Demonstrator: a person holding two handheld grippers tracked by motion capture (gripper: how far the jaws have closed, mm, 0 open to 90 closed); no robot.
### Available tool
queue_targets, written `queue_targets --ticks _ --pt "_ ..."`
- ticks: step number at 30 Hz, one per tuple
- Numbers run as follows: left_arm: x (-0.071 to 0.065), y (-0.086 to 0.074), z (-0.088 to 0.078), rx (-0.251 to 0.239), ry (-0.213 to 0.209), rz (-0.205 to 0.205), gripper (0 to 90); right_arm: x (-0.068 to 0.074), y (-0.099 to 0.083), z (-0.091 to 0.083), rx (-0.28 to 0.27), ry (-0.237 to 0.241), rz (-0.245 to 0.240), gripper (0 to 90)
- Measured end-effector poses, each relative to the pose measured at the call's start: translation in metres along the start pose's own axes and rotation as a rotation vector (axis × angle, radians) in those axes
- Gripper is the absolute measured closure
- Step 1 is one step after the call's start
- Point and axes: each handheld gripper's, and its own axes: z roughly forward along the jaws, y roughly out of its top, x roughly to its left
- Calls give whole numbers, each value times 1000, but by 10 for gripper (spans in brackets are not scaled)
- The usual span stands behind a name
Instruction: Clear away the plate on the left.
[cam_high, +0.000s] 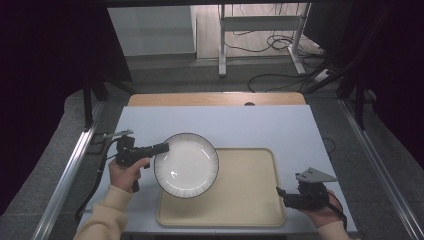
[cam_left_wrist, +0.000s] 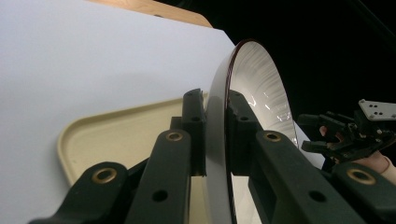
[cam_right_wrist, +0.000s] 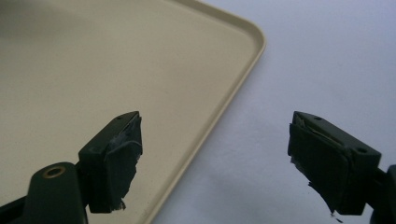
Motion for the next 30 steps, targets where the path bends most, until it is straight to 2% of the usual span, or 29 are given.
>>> queue_targets --ticks 10,15,26,30 --pt "-11 -3 21 35 -22 19 810 -1 0 -1 -3 -3 4 186" --pt "-14 -7 32 43 -49 -7 811 -1 0 -1 -4 -5 6 186" --pt "-25 -10 51 83 -59 18 810 -2 0 -2 -6 -5 10 186" --pt "-32 -14 65 115 -74 26 810 -2 0 -2 -8 -6 12 186"
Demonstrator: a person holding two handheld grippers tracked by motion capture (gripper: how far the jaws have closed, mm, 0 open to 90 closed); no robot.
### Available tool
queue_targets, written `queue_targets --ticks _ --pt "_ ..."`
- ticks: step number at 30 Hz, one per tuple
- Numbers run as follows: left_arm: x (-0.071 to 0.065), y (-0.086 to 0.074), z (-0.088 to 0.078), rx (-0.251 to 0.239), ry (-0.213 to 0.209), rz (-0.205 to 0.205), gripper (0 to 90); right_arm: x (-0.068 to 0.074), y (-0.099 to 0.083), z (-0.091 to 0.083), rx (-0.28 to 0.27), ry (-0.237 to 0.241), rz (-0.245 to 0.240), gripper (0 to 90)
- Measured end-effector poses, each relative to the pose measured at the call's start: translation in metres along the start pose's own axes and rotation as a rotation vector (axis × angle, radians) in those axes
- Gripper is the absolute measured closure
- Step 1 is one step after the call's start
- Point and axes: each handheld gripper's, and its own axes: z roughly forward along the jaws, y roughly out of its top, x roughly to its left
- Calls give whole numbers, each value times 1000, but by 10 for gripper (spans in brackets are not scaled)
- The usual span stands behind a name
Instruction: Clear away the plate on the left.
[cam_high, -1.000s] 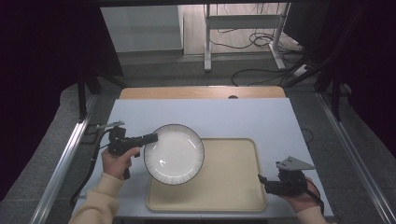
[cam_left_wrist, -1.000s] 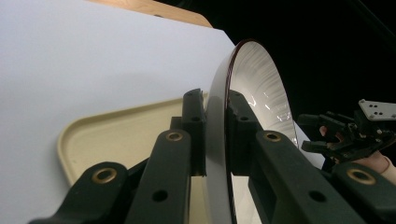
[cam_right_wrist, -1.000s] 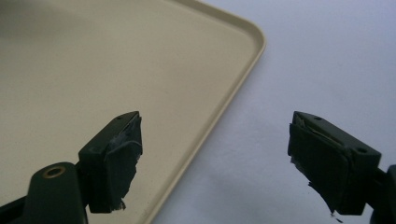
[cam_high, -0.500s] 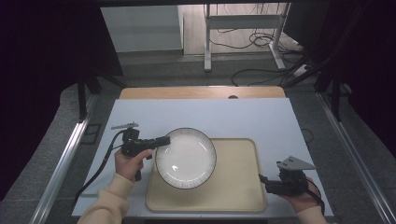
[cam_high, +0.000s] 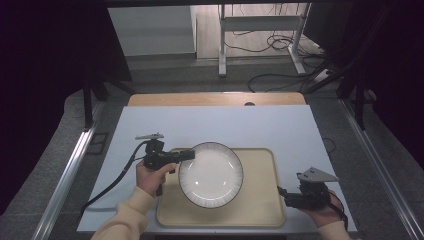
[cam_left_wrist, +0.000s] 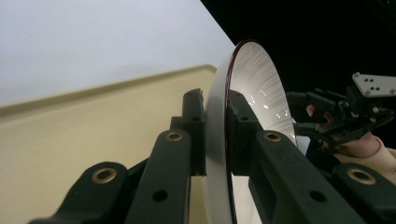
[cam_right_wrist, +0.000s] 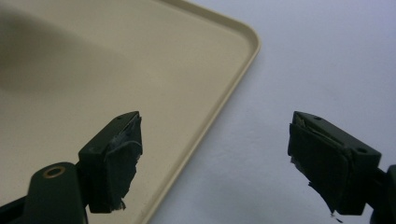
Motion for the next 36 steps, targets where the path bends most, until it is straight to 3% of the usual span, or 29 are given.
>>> queue_targets --ticks 5,18,26,30,36 --pt "-3 -4 15 35 -7 6 809 -1 0 0 0 0 4 186" --pt "7 -18 44 83 4 -45 808 0 0 1 4 1 1 186" --pt "18 -25 59 109 35 -65 815 -1 -1 2 7 3 1 186" --pt "23 -28 65 125 89 -44 828 -1 -1 2 8 3 2 186" --pt "27 -31 69 162 137 -9 826 0 -1 2 9 3 0 186"
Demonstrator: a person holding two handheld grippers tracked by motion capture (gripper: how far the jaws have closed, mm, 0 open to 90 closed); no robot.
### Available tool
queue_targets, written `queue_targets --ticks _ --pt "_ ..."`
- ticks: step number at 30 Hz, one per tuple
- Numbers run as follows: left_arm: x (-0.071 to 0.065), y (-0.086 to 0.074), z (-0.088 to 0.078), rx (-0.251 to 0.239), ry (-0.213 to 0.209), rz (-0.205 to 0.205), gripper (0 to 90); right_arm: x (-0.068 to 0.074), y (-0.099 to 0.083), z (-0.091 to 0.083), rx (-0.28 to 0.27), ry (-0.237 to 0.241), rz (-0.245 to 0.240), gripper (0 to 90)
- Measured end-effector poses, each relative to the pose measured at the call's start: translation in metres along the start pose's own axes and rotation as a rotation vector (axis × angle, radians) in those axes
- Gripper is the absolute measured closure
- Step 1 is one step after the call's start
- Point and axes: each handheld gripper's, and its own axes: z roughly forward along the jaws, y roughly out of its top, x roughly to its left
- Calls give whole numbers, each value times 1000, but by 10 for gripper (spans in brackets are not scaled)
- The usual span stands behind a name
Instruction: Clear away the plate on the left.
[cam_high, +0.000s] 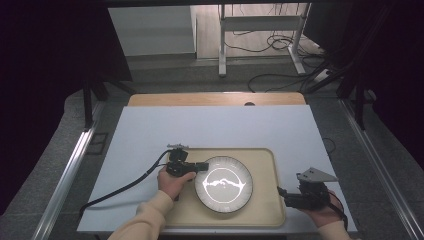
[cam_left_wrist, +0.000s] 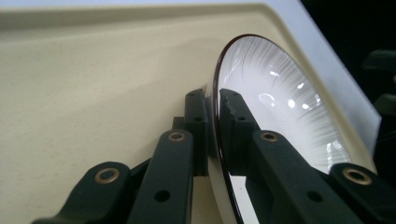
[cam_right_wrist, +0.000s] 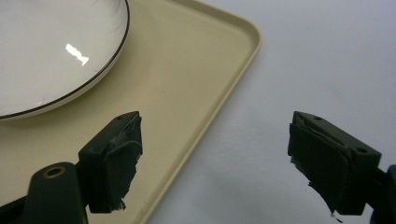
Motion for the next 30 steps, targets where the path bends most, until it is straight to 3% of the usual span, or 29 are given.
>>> queue_targets --ticks 7,12,14,18,23,24,27,30 --pt "3 -2 5 40 9 22 742 0 0 0 4 3 -3 186" --pt "1 -1 2 19 -12 36 614 0 0 0 4 3 -2 186" --pt "-1 1 -1 8 -6 36 515 0 0 0 4 2 -3 186" --pt "-8 2 -15 -5 24 83 409 0 0 -1 1 0 0 186" --pt "-21 0 -41 -14 83 179 327 0 0 -2 -3 -2 0 186" --pt "-21 0 -41 -14 83 179 320 0 0 -2 -3 -1 1 186" --pt "-29 -5 -62 -8 116 248 294 -1 0 -2 -5 -2 1 186" --pt "-28 -11 -77 -31 103 227 284 -1 0 -2 -6 -1 0 186"
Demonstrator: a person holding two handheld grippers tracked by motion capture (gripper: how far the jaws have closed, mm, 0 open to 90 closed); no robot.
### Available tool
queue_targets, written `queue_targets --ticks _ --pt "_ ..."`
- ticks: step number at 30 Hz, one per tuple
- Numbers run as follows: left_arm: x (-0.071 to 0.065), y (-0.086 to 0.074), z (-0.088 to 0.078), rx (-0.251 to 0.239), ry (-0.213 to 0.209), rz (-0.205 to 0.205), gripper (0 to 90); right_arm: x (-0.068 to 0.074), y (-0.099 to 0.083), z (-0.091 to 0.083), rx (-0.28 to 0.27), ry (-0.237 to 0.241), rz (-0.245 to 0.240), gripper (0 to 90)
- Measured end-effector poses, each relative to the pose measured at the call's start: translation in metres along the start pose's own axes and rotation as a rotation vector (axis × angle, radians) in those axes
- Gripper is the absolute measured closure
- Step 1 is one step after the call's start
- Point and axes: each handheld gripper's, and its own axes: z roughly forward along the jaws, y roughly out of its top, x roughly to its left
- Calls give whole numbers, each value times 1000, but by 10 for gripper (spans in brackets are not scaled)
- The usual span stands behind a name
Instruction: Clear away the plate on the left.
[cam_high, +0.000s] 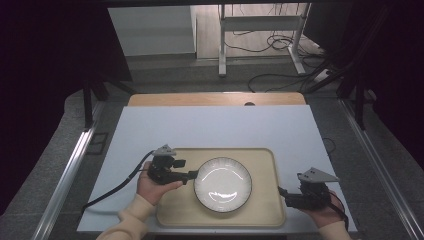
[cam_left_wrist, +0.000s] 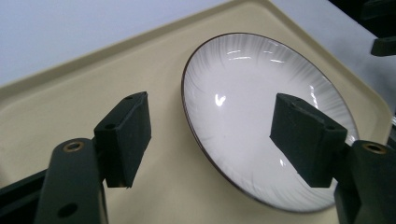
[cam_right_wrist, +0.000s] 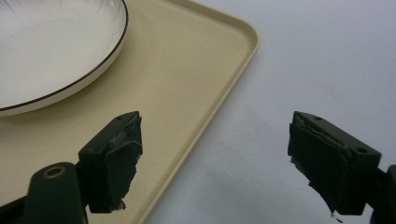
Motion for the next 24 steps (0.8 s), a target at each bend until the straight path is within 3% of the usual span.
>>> queue_targets --ticks 10,11,14,16,24 --pt "11 -30 -50 -23 112 -10 261 0 0 0 -1 2 -1 186" --pt "11 -33 -54 -17 136 3 255 0 0 0 -1 2 -1 186" --pt "13 -42 -63 -27 140 -15 250 0 0 0 -5 2 -2 185" --pt "14 -44 -66 -19 177 -2 241 0 1 0 -6 2 -2 186" --pt "18 -45 -66 -33 166 -24 230 1 1 -1 -28 0 -7 186"
